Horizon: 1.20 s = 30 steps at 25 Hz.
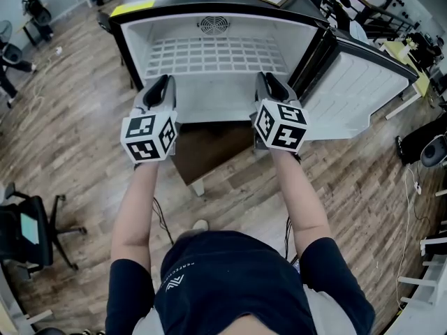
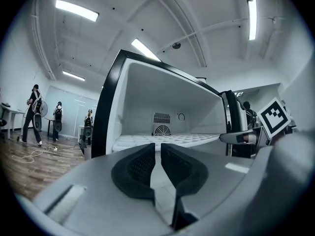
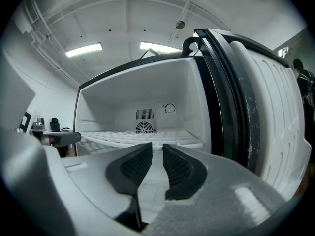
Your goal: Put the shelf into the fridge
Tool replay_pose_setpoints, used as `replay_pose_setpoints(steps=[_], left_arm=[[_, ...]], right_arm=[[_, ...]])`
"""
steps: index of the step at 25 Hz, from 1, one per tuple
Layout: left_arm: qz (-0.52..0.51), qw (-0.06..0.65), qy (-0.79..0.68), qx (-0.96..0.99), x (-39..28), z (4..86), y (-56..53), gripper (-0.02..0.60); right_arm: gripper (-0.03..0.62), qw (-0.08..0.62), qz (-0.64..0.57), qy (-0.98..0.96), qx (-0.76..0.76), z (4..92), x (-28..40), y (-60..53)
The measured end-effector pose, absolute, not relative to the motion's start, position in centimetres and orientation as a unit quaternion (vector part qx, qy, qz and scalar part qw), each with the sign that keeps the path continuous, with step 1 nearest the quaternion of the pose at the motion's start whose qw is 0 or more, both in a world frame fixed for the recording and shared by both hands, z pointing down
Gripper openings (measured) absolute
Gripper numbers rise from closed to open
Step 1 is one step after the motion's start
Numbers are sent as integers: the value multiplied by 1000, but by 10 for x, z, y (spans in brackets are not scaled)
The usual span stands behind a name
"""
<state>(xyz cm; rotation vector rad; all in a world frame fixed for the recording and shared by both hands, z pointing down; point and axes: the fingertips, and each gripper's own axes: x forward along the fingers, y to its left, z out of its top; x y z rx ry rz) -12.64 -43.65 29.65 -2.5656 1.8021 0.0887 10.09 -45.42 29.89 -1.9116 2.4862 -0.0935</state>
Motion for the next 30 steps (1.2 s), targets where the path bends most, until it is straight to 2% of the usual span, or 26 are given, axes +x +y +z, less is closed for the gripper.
replay_pose_setpoints(steps=[13,17,22,30], left_arm=[[12,-1,566,-824,-126,296,-452,46],[6,-14,565,-825,-125,301,-448,86],[26,3,564,-825,-128,292,-421,77],[77,-13,552,-830,-128,281,-383,50]], right_arm=[[72,-10,-33,787,-616,298,100,-471],[75,-3,-34,800,-599,299,97,-463],[60,16,-16,810,-585,296,99,-432],[55,32,-5,818,-574,294,101,-385]])
